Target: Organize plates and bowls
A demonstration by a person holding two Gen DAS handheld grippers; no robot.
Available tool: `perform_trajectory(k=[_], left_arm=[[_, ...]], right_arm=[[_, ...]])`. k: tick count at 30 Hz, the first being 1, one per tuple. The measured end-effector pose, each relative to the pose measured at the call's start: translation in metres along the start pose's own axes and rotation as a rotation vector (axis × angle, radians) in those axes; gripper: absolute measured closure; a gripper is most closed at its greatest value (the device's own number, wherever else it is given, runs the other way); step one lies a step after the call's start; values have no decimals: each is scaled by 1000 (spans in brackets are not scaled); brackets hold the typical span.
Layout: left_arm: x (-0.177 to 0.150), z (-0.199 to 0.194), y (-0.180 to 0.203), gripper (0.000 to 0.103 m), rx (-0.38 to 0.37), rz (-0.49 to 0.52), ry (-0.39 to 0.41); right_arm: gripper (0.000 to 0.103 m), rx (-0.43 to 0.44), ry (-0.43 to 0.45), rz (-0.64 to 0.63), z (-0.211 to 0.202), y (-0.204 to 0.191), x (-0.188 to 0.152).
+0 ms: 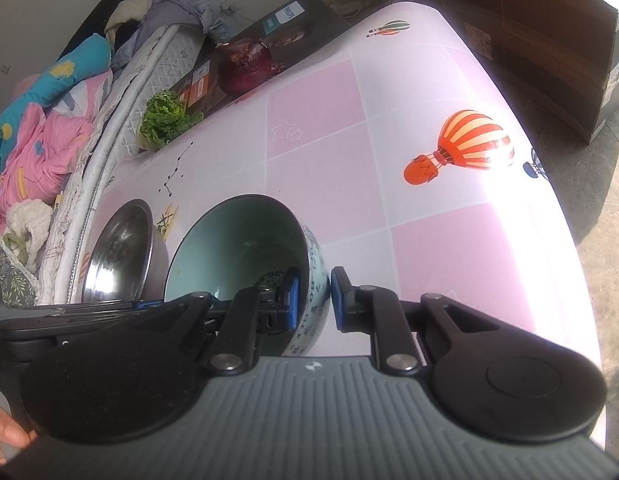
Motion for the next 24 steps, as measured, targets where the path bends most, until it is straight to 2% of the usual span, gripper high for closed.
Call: perform_trajectory(k=[24], left_arm=[[-3, 7, 5, 84, 34, -1, -11]], right_arm=[[84, -13, -8, -4, 11, -8, -5]])
Point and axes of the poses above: each gripper's, at about its wrist camera, not at the fingertips, and z roughly the way its jaws point, y to its right, x to its top, the point moved 1 cm from there along z, roughly the way its jaws point, and after that the axes turned 3 degrees about y, right-handed, at the moved point
